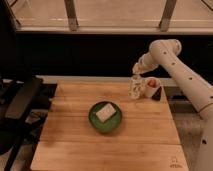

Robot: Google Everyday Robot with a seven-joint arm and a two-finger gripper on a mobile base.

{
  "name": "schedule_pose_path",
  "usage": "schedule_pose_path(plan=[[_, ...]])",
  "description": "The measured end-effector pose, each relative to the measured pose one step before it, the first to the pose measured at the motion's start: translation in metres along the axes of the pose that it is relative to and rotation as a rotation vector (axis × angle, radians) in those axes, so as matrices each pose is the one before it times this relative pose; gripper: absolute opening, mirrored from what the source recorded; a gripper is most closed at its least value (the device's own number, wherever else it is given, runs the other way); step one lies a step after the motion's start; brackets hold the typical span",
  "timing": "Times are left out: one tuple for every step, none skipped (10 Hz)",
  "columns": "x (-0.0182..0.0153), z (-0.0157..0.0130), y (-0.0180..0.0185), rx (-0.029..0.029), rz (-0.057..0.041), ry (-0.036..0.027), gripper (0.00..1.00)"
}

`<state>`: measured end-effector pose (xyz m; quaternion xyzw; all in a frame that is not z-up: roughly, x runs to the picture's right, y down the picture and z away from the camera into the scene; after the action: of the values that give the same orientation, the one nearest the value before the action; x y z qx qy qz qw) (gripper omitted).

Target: Stand the bottle upright

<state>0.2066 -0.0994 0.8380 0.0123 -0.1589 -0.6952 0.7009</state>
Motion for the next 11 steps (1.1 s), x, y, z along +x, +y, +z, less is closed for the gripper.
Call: schedule_pose_path(plan=[[0.00205,0.00289,-0.00058,0.00577,-0.00237,0.00593,0.00],[0.00281,0.00448,-0.00114,0.00541,-0.00718,0.00454,0.00],[0.00202,0.00324,-0.00105,0.00108,-0.00573,0.00333,0.00],[0.00075,0.00300,0.00032,-0.00141,-0.00327,0.00370,0.00],[0.00005,0.00335,0.00129,-0.00336,-0.00215,0.00862,0.02],[-0.00156,0.00388,0.00342,-0.00702,0.00082,0.00783,0.11],[-0.00008,0.00321,0.00003,-0.00233,-0.00169,0.00435,0.22],[-0.00011,0.00293,-0.00046,-0.00157,-0.00146,0.00246,0.30],[0.00052,0.00207,-0.00098,0.00069,-0.00160,0.00487,0.42],[-0.00035,0.00093,0.00138,-0.00171,-0.00091,0.00393,0.52],[0.00020,-0.00006,0.00039,0.00115,0.00100,0.00344,0.58]])
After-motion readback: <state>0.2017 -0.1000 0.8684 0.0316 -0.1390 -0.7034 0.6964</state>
